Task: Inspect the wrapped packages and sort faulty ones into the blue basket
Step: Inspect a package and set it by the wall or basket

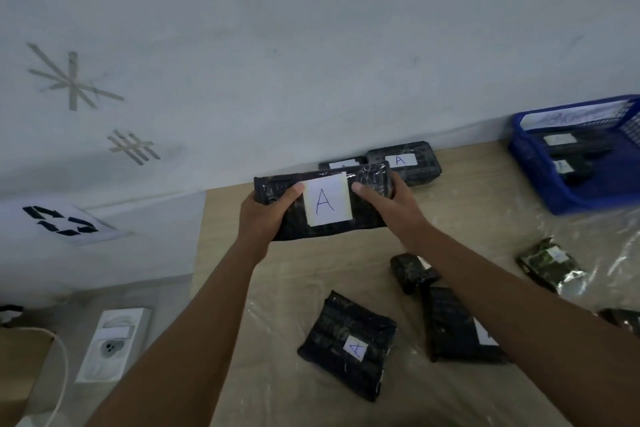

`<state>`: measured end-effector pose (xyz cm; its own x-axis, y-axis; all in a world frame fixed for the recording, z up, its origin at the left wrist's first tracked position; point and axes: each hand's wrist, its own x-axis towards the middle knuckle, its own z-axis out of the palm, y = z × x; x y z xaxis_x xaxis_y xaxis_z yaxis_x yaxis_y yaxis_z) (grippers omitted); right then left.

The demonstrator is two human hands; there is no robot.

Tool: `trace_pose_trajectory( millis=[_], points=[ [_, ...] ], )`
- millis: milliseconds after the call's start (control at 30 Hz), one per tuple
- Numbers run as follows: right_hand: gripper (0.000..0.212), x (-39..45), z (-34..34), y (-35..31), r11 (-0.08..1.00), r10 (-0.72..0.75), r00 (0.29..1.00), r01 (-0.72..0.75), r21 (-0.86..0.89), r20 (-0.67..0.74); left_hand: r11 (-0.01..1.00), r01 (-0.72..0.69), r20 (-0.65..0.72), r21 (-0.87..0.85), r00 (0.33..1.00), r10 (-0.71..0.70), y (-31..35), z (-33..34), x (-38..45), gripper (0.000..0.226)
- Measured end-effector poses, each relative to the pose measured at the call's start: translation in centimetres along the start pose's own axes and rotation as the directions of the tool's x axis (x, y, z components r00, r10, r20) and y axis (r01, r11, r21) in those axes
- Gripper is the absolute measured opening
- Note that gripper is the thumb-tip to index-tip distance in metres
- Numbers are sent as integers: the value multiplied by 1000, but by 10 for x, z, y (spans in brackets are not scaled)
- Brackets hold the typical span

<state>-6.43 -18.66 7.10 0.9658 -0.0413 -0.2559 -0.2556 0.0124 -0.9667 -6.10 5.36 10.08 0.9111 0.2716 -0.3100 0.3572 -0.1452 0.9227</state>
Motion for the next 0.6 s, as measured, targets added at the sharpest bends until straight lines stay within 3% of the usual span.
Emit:
trace_pose_trajectory(
  millis=[67,267,467,600],
  points=[
    [55,-6,-13,-5,998,0,997,4,65,-73,1000,-10,46,-15,999,11,8,21,-11,40],
    [61,-18,-66,-12,996,-5,983,21,84,-182,997,52,163,-49,986,-43,30,64,-30,64],
    [45,-25,-111,-30,990,-15,983,41,138,-181,999,-21,78,-35,997,24,50,110,-47,47],
    [44,-24,-144,-42,983,-2,995,19,182,-96,995,2,78,-98,997,5,60,135,-53,39]
  ],
)
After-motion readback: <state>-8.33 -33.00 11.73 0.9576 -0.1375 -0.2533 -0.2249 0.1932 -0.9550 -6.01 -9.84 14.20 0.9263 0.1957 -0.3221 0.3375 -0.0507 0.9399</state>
